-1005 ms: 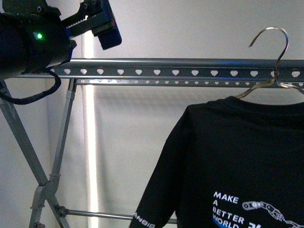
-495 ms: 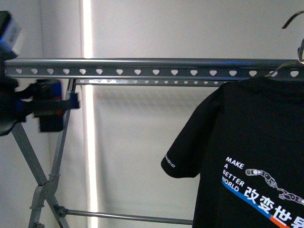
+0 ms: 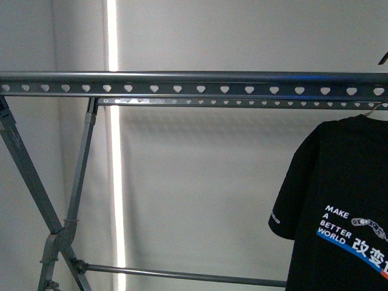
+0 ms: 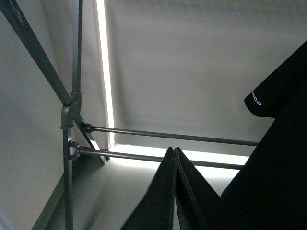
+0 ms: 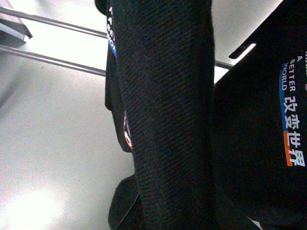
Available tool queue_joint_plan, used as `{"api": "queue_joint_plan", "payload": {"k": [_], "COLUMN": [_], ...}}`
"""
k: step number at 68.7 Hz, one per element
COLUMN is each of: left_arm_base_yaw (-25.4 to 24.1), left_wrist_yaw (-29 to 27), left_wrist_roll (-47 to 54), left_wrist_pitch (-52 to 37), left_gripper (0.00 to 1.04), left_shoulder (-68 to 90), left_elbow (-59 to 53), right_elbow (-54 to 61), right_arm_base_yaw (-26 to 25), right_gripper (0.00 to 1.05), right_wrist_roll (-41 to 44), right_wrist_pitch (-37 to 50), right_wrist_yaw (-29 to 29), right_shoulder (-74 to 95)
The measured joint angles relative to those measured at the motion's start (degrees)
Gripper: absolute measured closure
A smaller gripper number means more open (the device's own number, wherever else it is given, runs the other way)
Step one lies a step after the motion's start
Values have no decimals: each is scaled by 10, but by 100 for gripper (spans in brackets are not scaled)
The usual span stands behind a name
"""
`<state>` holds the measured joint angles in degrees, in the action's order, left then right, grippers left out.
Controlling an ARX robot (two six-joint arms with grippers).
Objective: Hang clothes on hanger
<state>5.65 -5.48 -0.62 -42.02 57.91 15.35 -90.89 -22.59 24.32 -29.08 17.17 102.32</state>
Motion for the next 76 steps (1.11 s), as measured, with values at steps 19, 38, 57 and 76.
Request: {"api": "queue_joint_plan", "payload": {"k": [19, 38, 57, 76], "left_arm_base_yaw": [-47, -55, -55, -55], "left_wrist_yaw": [52, 55, 55, 55], "left_wrist_roll": [2, 2, 3, 2], "left_wrist_pitch": [15, 70, 123, 202], "left_gripper": [101, 101, 101, 101], "left_shoulder": [-82, -182, -278, -362], "left_elbow": [-64, -110, -143, -143], "right_elbow": [-76, -96, -59, -28], "right_arm_base_yaw": [15, 50, 52, 51], "right_gripper": [95, 95, 95, 78], "right_wrist_roll": [-59, -92, -101, -103], "right_wrist_pitch": [-10, -7, 36, 69], "right_wrist_yaw": [-31, -69, -84, -65], "right_shoulder": [53, 75, 87, 83]}}
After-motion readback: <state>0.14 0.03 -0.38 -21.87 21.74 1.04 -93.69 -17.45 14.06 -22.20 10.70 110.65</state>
